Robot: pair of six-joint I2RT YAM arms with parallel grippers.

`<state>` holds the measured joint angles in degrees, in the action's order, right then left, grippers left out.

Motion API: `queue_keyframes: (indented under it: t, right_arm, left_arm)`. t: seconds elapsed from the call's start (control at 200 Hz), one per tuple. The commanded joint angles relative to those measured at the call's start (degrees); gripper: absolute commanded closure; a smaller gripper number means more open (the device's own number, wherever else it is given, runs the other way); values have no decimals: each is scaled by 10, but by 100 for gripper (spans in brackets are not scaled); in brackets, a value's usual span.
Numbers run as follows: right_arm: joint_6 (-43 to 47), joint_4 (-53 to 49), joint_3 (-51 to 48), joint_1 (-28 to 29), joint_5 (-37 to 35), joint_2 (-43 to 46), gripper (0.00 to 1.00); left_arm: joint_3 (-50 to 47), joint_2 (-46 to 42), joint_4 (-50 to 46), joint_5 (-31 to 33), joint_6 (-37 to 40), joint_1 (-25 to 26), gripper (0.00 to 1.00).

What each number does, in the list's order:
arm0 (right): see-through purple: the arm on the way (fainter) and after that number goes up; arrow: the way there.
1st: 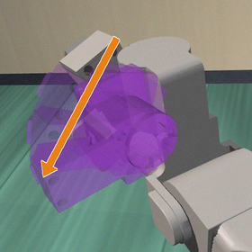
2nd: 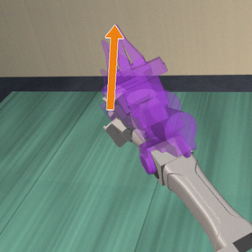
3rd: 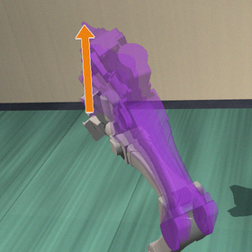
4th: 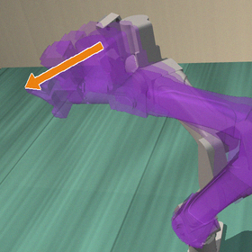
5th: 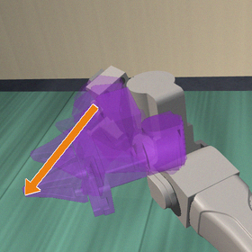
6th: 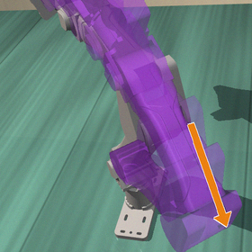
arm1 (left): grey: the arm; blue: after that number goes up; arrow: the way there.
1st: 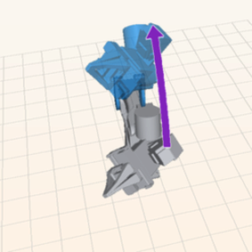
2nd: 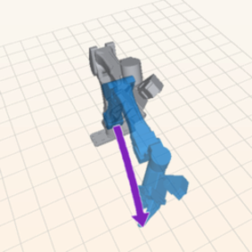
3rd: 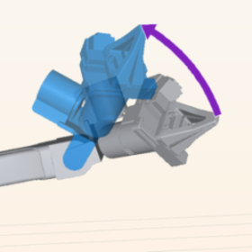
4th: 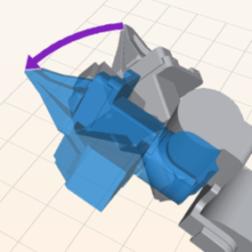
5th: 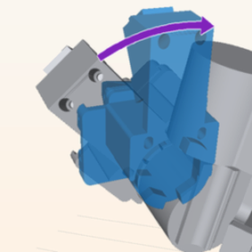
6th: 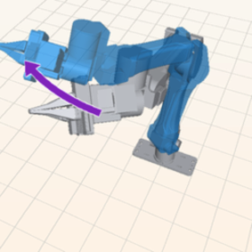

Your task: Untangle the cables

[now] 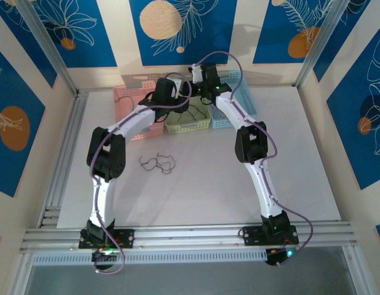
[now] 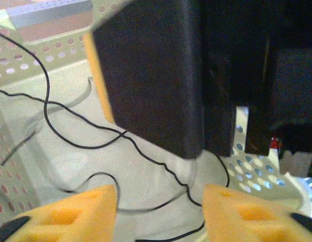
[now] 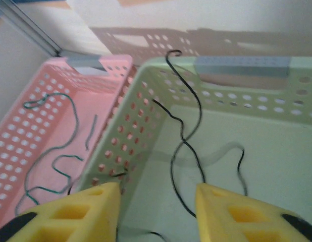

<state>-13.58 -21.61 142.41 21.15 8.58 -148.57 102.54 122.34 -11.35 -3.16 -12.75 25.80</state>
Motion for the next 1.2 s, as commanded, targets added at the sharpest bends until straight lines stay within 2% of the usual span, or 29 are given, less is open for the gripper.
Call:
queue_keyframes:
  t: [0.0, 0.12, 0.25, 0.425, 0.555, 0.65, 0.74, 0.81, 0.87, 0.99, 1.195]
  right_arm:
    - [32, -48, 15, -2, -46, 17, 50]
    - [43, -52, -28, -11, -44, 47, 50]
    - [27, -1, -145, -24, -20, 127, 53]
    - [41, 168, -398, -29, 33, 287, 54]
    - [73, 252, -536, -19, 140, 370, 55]
    - [160, 275, -610, 12, 245, 401, 54]
    - [291, 173, -607, 52, 312, 385, 54]
    - [386, 101, -594, 85, 309, 356, 54]
    - [403, 78, -572, 104, 287, 323, 54]
    - [445, -41, -488, 130, 246, 258, 54]
    - [455, -72, -465, 138, 201, 222, 54]
  left_arm:
    - [-12, -42, -1, -11, 13, -11, 43]
    - [-61, -89, 20, -12, 18, -15, 37]
    - [-112, -152, 21, -13, 24, -19, 36]
    - [-338, -335, 147, -4, -8, -31, 36]
    - [-509, -469, 218, 0, -33, -31, 35]
    - [-622, -553, 265, 27, -50, -31, 35]
    - [-710, -618, 312, 47, -61, -31, 33]
    - [-762, -652, 338, 67, -66, -31, 32]
    - [-792, -671, 349, 83, -68, -32, 32]
    - [-828, -692, 360, 108, -67, -32, 32]
    - [-892, -729, 405, 158, -71, -33, 31]
